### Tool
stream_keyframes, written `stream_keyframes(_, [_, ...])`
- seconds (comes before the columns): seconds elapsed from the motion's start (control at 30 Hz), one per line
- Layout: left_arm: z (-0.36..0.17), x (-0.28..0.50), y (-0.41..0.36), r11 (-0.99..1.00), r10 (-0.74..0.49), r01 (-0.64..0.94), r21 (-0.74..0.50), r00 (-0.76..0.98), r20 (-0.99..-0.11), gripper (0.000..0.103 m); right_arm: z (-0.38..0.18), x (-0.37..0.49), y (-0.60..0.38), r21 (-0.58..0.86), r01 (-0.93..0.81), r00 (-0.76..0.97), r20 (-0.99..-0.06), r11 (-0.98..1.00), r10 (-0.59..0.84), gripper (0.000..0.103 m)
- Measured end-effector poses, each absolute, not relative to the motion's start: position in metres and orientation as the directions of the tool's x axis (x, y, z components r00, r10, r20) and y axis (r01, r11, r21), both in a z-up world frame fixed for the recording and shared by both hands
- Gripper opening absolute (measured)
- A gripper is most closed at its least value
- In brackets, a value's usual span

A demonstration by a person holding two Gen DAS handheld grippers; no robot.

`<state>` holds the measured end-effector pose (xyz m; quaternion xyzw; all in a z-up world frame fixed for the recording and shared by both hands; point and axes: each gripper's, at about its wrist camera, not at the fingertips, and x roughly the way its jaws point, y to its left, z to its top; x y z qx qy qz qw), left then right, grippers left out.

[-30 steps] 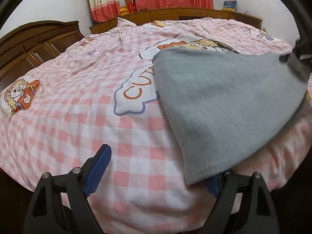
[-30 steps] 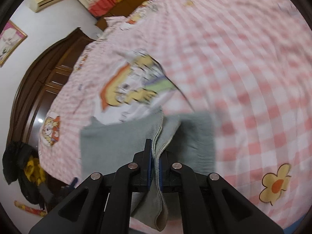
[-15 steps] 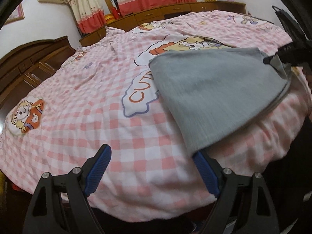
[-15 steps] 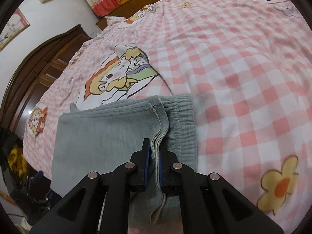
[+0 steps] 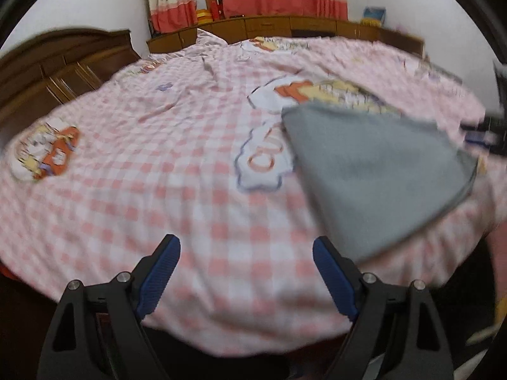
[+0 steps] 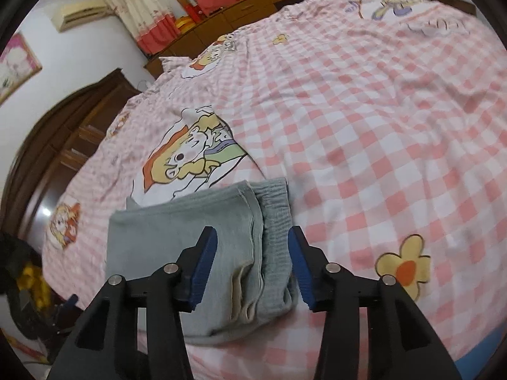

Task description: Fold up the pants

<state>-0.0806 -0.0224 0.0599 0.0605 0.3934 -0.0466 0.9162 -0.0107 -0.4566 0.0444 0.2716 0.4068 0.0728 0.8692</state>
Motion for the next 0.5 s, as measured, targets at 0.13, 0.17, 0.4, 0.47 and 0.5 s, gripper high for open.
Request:
stream_keyframes(0.13, [0.065,-0.039,-0.027,0.985,-0.171,0.135,-0.108,0.651,-0.74,0.089,0.032,-0.002,-0.458,0.561,0.171,0.666,-0.672,0.81,0.325,0.047])
stream_keyframes(0.17, [0.066,-0.027,-0.029,0.978,-0.206,0.137,-0.154,0.641,-0.739,0.089,0.028,0.0,-0.458,0.571,0.179,0.663,-0.672,0.801,0.33,0.047])
stream_keyframes(0.4, [0.05,0.04,-0.061,0.968,-0.251,0.161,-0.192,0.597,-0.762,0.089,-0.001,0.014,-0.453,0.605,0.195,0.617,-0.687,0.772,0.382,0.049])
stream_keyframes(0.47, [0.04,0.052,-0.065,0.969,-0.246,0.157,-0.191,0.589,-0.77,0.089,-0.005,0.015,-0.451,0.606,0.178,0.635,-0.672,0.775,0.38,0.049])
stream_keyframes(0.5, [0.036,0.056,-0.066,0.97,-0.244,0.155,-0.188,0.597,-0.765,0.092,-0.007,0.016,-0.447,0.593,0.164,0.644,-0.669,0.788,0.37,0.05])
